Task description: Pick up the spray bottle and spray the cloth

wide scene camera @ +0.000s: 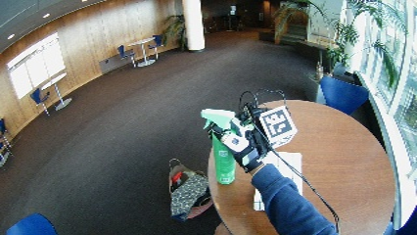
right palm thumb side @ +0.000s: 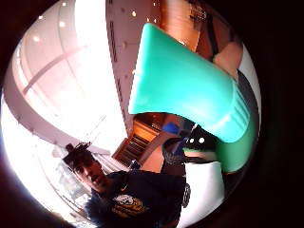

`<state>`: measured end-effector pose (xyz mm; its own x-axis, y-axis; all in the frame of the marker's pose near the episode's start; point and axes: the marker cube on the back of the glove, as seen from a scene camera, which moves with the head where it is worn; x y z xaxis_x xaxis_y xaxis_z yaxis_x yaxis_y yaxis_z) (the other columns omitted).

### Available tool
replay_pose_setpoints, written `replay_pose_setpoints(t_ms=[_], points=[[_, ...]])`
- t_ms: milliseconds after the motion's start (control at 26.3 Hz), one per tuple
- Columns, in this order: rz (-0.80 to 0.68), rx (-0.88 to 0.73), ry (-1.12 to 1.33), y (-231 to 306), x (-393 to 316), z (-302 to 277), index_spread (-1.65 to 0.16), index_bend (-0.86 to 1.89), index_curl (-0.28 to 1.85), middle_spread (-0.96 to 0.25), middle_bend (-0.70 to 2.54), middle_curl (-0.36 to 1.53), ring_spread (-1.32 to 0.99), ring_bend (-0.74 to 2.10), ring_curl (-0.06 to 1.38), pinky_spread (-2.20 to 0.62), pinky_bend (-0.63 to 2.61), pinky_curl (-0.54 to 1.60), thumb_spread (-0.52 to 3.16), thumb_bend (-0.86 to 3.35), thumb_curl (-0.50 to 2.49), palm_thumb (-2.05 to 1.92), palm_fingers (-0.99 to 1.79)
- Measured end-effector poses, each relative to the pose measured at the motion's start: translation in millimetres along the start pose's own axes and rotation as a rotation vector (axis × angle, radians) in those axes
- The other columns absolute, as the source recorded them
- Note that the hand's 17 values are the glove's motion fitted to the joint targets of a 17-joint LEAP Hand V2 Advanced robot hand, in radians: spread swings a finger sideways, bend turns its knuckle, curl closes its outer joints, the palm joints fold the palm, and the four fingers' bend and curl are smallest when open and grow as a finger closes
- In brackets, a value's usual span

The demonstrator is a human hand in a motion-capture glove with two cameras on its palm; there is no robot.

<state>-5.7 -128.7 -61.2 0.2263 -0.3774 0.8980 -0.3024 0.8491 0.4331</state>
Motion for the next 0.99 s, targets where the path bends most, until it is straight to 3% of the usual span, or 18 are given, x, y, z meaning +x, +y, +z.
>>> replay_pose_setpoints(t_ms=[228, 304, 456, 570, 836, 911, 987], points=[[0.093, -0.052, 0.05, 10.0, 12.9, -1.4, -0.29, 0.0, 0.35, -0.11, 0.42, 0.48, -0.19, 0.61, 0.43, -0.21, 0.53, 0.38, 0.78, -0.02, 0.69, 0.85, 1.12], [0.107, -0.1, 0.078, 15.8, 12.6, -5.6, -0.31, -0.04, 0.31, -0.1, 0.44, 0.48, -0.19, 0.61, 0.42, -0.17, 0.51, 0.37, 0.86, -0.03, 0.66, 0.81, 1.01], [0.077, -0.169, 0.111, 22.7, 5.0, -19.1, -0.35, 0.04, 0.31, -0.07, 0.31, 0.45, -0.14, 0.52, 0.43, -0.01, 0.54, 0.41, 0.97, -0.07, 0.59, 0.67, 0.56], [0.046, -0.158, 0.225, 45.9, -13.4, -49.2, -0.38, 0.05, 0.27, -0.05, 0.26, 0.42, -0.11, 0.48, 0.41, 0.07, 0.57, 0.4, 1.04, -0.03, 0.56, 0.66, 0.46], [0.141, 0.227, 1.069, 208.1, -77.2, -211.3, -0.37, 0.18, 0.27, -0.03, 0.29, 0.41, -0.07, 0.45, 0.34, 0.16, 0.45, 0.33, 1.15, -0.01, 0.53, 0.65, 0.68], [0.148, 0.368, 1.081, 248.0, -80.7, -236.3, -0.35, 0.19, 0.28, -0.04, 0.3, 0.41, -0.07, 0.46, 0.33, 0.16, 0.39, 0.3, 1.17, -0.01, 0.52, 0.65, 0.77], [0.084, 0.476, 0.89, 271.4, -70.1, -237.1, -0.34, 0.2, 0.29, -0.04, 0.31, 0.41, -0.07, 0.46, 0.33, 0.16, 0.34, 0.3, 1.19, -0.01, 0.51, 0.66, 0.82]])
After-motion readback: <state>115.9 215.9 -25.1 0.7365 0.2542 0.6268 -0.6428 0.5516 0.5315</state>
